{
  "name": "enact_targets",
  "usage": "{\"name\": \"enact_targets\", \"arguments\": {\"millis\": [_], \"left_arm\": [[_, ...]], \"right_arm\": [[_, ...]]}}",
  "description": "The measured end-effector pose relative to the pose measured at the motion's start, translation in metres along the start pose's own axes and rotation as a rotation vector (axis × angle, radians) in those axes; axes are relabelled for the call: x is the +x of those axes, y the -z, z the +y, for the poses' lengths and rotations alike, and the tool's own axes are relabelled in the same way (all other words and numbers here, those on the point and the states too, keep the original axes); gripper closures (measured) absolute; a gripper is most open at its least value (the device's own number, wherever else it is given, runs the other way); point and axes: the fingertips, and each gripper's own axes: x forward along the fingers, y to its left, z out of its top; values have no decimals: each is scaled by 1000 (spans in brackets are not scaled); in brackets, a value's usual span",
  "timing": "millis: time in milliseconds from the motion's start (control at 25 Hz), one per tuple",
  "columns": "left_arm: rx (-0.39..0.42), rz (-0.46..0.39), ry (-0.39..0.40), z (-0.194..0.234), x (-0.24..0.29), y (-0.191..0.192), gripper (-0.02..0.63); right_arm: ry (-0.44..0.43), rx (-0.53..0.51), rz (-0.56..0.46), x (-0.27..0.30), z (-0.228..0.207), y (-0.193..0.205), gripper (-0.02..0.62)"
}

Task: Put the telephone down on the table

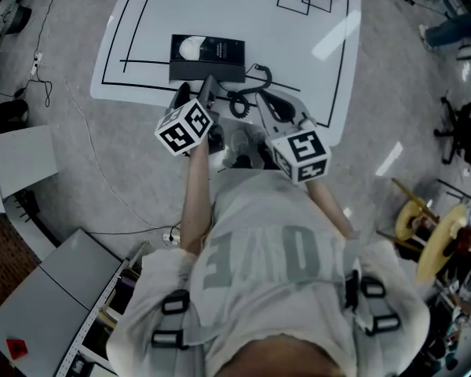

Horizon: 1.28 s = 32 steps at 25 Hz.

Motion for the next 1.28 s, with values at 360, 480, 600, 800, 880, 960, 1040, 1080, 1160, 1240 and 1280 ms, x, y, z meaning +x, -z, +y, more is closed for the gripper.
{"name": "enact_targets", "arguments": {"millis": [360, 480, 600, 800, 880, 960, 1040, 1080, 1160, 1240, 1280], "left_arm": [[138, -12, -71, 13, -27, -3, 310], [235, -39, -105, 12, -38, -17, 310], [324, -99, -133, 6, -50, -42, 310], [446, -220, -172, -10, -77, -84, 310], [489, -260, -176, -18, -86, -97, 310], [519, -295, -174, -25, -94, -108, 311], [547, -333, -181, -31, -102, -117, 311], [560, -353, -184, -34, -106, -121, 311], [580, -391, -187, -41, -114, -127, 313], [602, -423, -192, -48, -119, -131, 322], [618, -442, -199, -51, -122, -134, 351]], "right_arm": [[-46, -20, 21, 3, 20, 6, 588], [-53, -24, 23, 5, 22, 7, 588], [-63, -34, 16, 7, 25, 4, 588], [-72, -61, 1, 9, 28, -4, 588], [-66, -82, -6, 11, 26, -9, 588], [-61, -97, -17, 12, 24, -14, 588], [-58, -103, -29, 14, 22, -19, 588], [-56, -104, -34, 14, 21, -21, 588], [-50, -102, -43, 15, 17, -25, 588], [-42, -100, -52, 16, 12, -30, 588], [-39, -101, -57, 17, 10, -31, 588]]}}
